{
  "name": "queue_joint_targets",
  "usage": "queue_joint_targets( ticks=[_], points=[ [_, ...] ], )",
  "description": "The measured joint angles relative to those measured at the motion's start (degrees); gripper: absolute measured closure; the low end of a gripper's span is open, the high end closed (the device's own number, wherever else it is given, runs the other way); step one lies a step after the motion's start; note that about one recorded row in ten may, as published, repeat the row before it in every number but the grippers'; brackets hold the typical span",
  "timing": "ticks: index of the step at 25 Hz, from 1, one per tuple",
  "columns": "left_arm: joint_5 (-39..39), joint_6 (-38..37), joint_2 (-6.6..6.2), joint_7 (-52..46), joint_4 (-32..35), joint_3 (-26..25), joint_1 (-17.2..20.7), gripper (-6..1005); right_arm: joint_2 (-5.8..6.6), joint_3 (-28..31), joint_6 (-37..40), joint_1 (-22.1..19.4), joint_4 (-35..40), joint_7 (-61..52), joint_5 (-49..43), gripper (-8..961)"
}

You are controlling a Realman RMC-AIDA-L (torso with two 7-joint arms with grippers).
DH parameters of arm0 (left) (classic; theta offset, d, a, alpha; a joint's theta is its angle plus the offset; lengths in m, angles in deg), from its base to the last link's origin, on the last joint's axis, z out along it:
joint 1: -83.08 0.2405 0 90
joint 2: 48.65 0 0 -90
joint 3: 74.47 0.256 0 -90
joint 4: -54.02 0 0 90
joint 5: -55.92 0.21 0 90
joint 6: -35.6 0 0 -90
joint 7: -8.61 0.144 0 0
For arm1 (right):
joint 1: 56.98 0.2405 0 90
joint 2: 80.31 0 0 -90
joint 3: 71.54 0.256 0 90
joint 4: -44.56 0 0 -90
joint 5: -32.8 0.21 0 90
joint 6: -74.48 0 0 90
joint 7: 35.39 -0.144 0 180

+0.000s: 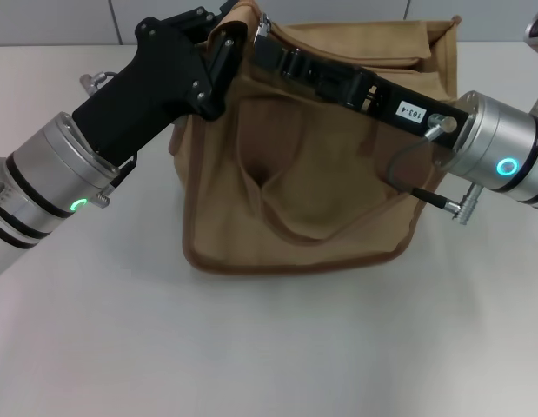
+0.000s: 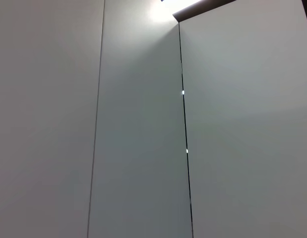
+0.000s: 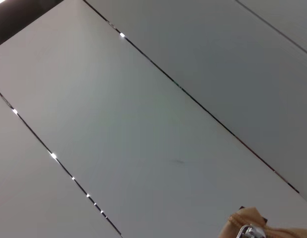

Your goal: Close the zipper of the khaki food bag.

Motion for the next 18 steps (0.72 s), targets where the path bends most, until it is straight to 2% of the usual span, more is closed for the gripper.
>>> queue_joint_targets(
  ticks=[18],
  points=[
    [-0.1,0.0,-0.01,-0.1,0.0,0.0,0.3,965,0.01,-0.4,1.0,0.2,0.1,-0.2,0.7,641]
  ],
)
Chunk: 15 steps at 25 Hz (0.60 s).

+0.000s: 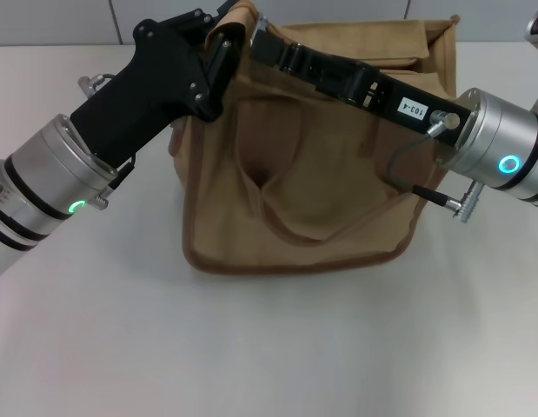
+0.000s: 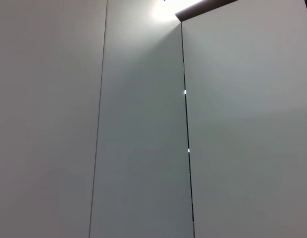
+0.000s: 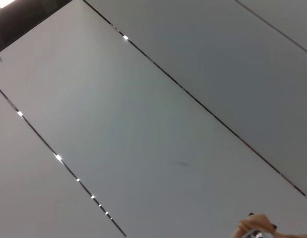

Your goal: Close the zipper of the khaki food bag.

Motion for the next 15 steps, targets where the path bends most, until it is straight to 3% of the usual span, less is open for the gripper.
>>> queue_joint_targets(
  ticks=[15],
  points=[
    [0.0,0.2,0.0,0.0,0.0,0.0,0.1,962,0.0,0.1,0.0,0.0,0.3,-0.9,0.0,624]
  ],
)
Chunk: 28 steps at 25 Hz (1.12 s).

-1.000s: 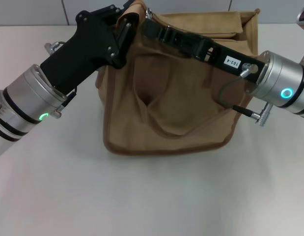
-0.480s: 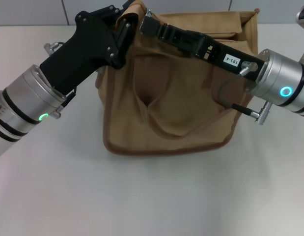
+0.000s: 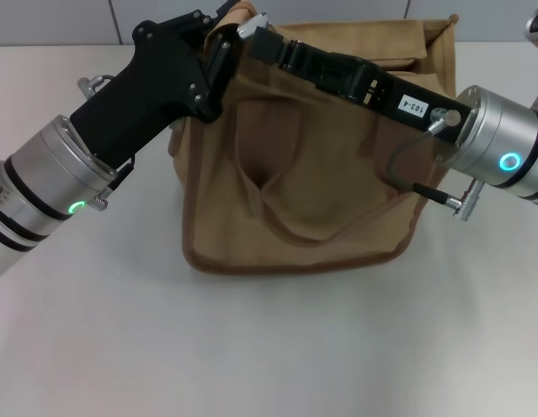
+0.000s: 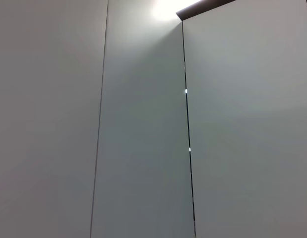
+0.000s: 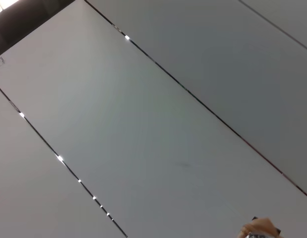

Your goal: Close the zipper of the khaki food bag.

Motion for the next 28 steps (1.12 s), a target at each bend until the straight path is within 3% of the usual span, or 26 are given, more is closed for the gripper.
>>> queue_joint_targets(
  ticks=[4,21,28],
  points=[
    [0.0,0.0,0.0,0.0,0.0,0.0,0.1,961,0.0,0.4,-0.4,-0.1,0.0,1.1,0.0,620],
    [0.1,-0.8,0.01,0.1,0.0,0.0,-0.1,958,0.0,0.4,-0.7,-0.5,-0.6,1.5,0.8,404],
    [0.1,-0.6,-0.01,0.1,-0.1,0.0,-0.4,956,0.0,0.4,-0.6,-0.3,-0.7,1.4,0.8,381]
  ],
)
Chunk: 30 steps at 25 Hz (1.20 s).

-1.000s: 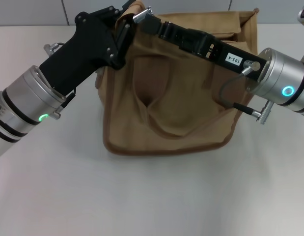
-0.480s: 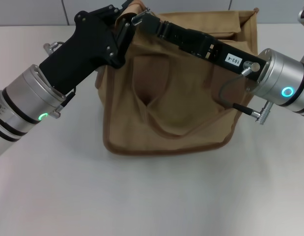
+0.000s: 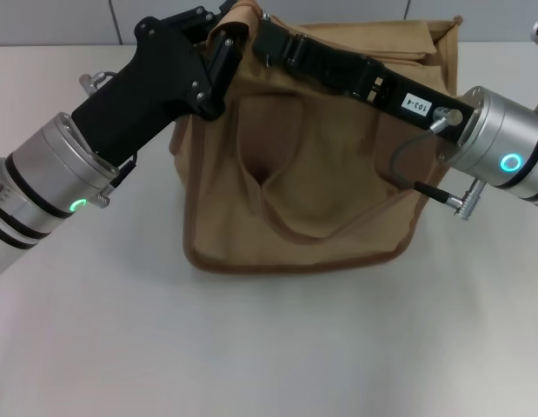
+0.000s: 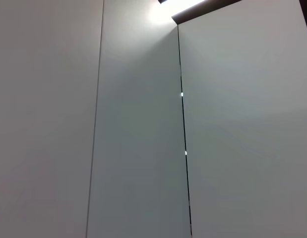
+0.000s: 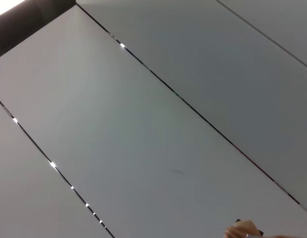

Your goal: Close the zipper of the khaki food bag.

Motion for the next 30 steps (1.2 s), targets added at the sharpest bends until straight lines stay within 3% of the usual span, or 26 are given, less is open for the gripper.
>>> queue_joint_targets(
  ticks=[16,21,27,30],
  points=[
    [-0.2,0.2,0.02,0.1,0.0,0.0,0.0,953,-0.02,-0.7,-2.7,1.2,-0.1,-0.4,-0.3,416],
    [-0.1,0.2,0.04,0.1,-0.1,0.0,0.1,952,-0.03,-0.7,-2.7,1.1,-0.1,-0.5,-0.2,628],
    [0.0,0.5,0.05,0.1,0.0,-0.1,0.0,951,-0.02,-0.7,-1.1,0.8,-0.4,-1.3,-0.2,804],
    [0.1,0.9,0.06,0.1,0.0,-0.4,0.0,950,-0.02,-0.6,-0.1,0.4,-0.3,-1.3,-0.2,794]
  ],
)
